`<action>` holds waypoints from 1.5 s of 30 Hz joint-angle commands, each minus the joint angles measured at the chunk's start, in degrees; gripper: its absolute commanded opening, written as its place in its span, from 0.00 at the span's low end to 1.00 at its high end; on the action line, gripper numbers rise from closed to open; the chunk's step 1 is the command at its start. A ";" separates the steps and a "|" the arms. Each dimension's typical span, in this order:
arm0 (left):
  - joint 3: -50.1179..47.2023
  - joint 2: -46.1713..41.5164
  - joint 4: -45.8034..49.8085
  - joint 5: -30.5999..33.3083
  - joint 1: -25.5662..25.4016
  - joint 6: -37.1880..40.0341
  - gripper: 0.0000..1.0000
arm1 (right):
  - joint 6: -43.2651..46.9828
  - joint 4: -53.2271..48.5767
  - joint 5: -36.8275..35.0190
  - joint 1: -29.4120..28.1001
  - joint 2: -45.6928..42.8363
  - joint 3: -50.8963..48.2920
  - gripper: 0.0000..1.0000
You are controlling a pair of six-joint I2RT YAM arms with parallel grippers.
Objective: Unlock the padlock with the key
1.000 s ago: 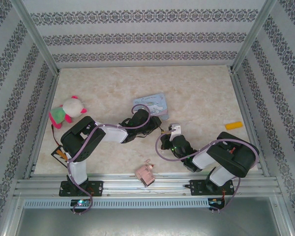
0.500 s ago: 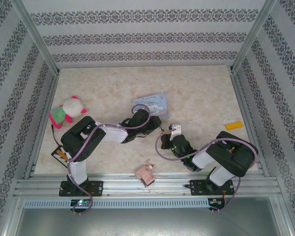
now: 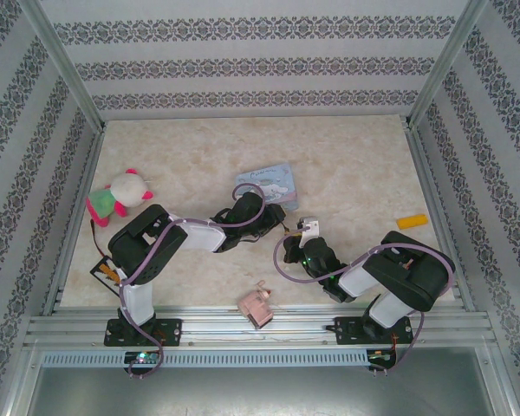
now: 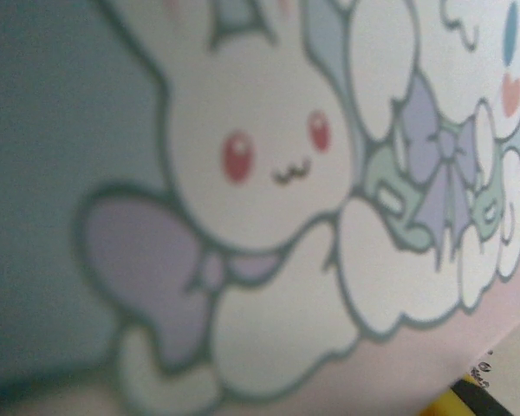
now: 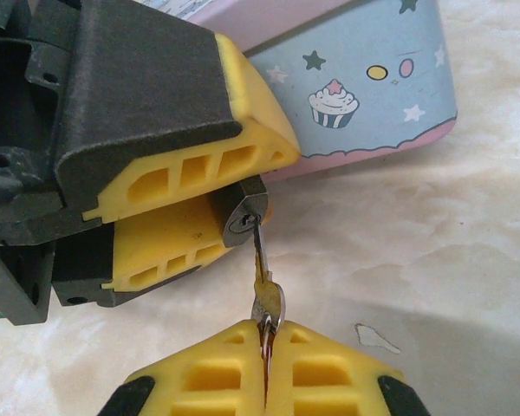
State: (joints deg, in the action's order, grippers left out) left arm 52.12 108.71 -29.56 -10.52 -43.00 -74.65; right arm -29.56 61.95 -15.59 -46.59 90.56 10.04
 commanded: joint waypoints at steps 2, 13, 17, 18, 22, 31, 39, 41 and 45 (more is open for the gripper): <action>0.53 1.71 -0.58 -3.42 0.02 -3.48 0.05 | 1.18 1.68 -0.04 0.71 -1.38 0.07 0.00; 0.40 1.78 -0.88 -3.22 0.00 -3.74 0.05 | 1.26 1.41 -0.92 0.60 -2.07 -0.72 0.00; 0.44 1.86 -0.98 -3.45 0.03 -3.75 0.05 | 1.52 1.42 -0.76 0.57 -1.62 -0.07 0.00; 0.28 1.86 -1.11 -3.45 0.03 -3.75 0.05 | 1.52 1.42 -0.67 0.62 -1.45 0.05 0.00; 0.33 1.89 -1.25 -3.59 0.03 -3.75 0.05 | 1.59 1.43 -0.27 0.62 -0.78 0.75 0.00; 0.15 1.91 -1.73 -3.91 0.02 -3.66 0.05 | 1.52 1.92 0.37 0.95 0.31 1.69 0.00; -0.09 1.95 -2.16 -3.93 0.03 -3.66 0.05 | 0.47 2.12 3.41 2.76 0.36 2.30 0.00; -0.05 2.00 -2.14 -4.08 0.02 -3.58 0.05 | 0.02 2.46 5.08 3.59 0.49 2.52 0.00; -0.12 1.93 -2.09 -4.16 -0.05 -3.57 0.04 | -1.57 2.69 9.02 5.89 0.49 2.74 0.00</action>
State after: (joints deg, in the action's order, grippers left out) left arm 52.12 109.08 -30.96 -10.48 -42.98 -75.33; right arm -29.41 61.93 -10.22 -42.13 90.54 10.83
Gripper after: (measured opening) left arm 0.311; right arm 0.062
